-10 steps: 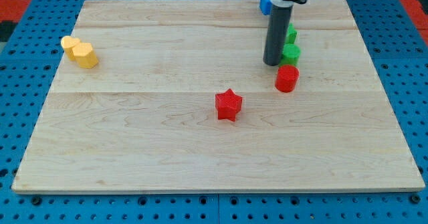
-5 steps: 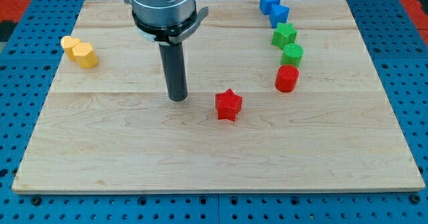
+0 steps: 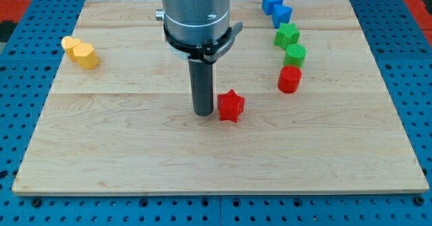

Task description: Move the red circle on the top left of the red star

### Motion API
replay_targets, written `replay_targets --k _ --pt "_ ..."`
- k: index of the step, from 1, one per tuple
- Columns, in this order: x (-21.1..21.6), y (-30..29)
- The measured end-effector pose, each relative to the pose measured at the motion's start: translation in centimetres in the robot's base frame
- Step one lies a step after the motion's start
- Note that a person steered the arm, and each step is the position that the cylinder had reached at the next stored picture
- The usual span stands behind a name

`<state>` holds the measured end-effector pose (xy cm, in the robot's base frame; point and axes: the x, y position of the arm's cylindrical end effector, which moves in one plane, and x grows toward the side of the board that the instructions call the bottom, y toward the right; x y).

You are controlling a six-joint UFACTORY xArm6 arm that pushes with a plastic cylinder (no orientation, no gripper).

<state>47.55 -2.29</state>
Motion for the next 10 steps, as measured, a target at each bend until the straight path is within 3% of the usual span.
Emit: replay_targets --k 2,3,4,5,6,7,10 --pt "-1.0 8.6" --pt "-0.9 10.2" --pt "5.6 9.2" --pt "6.1 15.2" --pt "-1.2 21.1" --pt "-5.9 21.7" --pt "-6.2 16.0"
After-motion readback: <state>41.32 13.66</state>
